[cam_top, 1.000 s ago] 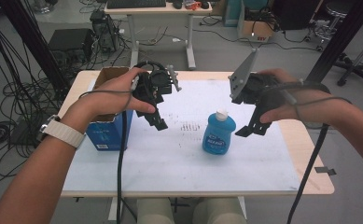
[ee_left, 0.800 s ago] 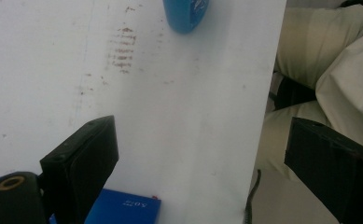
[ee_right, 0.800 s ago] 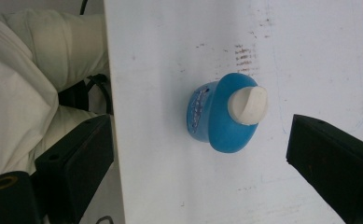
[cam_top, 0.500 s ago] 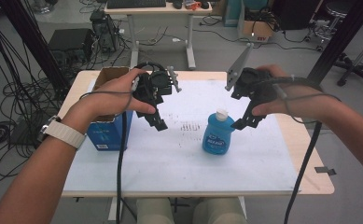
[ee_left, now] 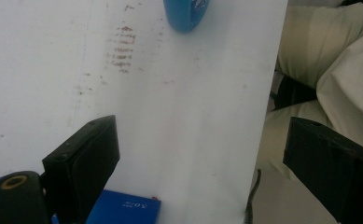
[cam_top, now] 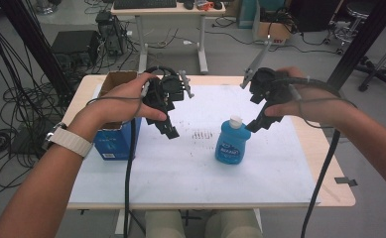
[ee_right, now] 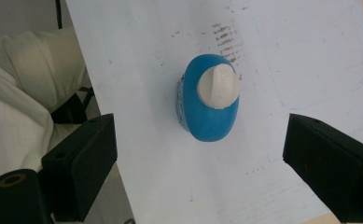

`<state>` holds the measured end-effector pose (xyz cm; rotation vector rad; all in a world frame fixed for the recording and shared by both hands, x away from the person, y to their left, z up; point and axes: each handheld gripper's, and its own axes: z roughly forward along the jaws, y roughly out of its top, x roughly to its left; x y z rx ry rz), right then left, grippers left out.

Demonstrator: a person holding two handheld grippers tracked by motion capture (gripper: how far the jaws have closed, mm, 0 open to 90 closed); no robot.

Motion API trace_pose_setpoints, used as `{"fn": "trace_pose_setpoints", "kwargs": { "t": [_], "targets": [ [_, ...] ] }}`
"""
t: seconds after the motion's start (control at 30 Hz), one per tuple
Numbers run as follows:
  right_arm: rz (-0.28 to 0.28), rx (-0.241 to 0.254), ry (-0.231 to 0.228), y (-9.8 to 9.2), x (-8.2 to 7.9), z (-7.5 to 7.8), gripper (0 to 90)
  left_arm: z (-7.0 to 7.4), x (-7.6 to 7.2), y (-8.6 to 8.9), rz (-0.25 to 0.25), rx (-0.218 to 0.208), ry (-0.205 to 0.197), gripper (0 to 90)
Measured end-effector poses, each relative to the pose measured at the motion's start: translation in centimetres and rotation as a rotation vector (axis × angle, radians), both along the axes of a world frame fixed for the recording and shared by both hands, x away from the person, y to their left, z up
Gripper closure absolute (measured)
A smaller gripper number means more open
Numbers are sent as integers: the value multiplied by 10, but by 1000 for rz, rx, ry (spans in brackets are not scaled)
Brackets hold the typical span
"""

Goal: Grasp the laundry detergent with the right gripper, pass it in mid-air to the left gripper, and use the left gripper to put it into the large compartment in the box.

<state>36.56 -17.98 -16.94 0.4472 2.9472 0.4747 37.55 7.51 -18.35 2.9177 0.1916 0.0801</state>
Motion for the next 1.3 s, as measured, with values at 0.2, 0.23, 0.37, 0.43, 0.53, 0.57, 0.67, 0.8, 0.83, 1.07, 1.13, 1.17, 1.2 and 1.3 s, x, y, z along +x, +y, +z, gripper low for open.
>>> {"fn": "trace_pose_setpoints", "kwargs": {
  "t": [0.2,0.23,0.37,0.43,0.53,0.57,0.67,0.8,0.83,1.07,1.13,1.17,1.2,1.3],
  "targets": [
    [-46,5,23,-5,4,-3,101,1,0,2,5,-5,-5,109],
    [-44,6,26,-5,5,-4,101,1,0,2,5,-2,-2,109],
    [-53,11,38,-8,6,-7,102,0,0,1,7,0,-1,109],
    [-52,9,40,-9,7,-7,102,0,0,1,6,-4,-2,110],
    [-55,14,44,-12,7,-9,102,0,1,1,6,-1,2,109],
    [-58,18,48,-15,8,-11,102,-1,1,1,3,-4,-1,109],
    [-69,21,46,-19,8,-12,102,0,1,1,7,-7,-2,110],
    [-73,38,42,-25,8,-15,102,0,1,1,6,-7,-1,110],
    [-71,43,40,-26,8,-15,102,0,1,1,8,-7,-1,110],
    [-73,103,29,-35,8,-25,90,1,1,2,9,-5,-4,110],
    [-69,132,21,-38,7,-28,85,0,0,2,13,-10,-3,110],
    [-74,139,21,-40,7,-30,81,0,0,2,11,-11,-6,110],
    [-53,160,4,-42,9,-33,78,0,0,2,11,-10,-5,110],
    [-77,213,4,-43,7,-38,75,1,0,2,12,-7,-4,113]
  ]
}}
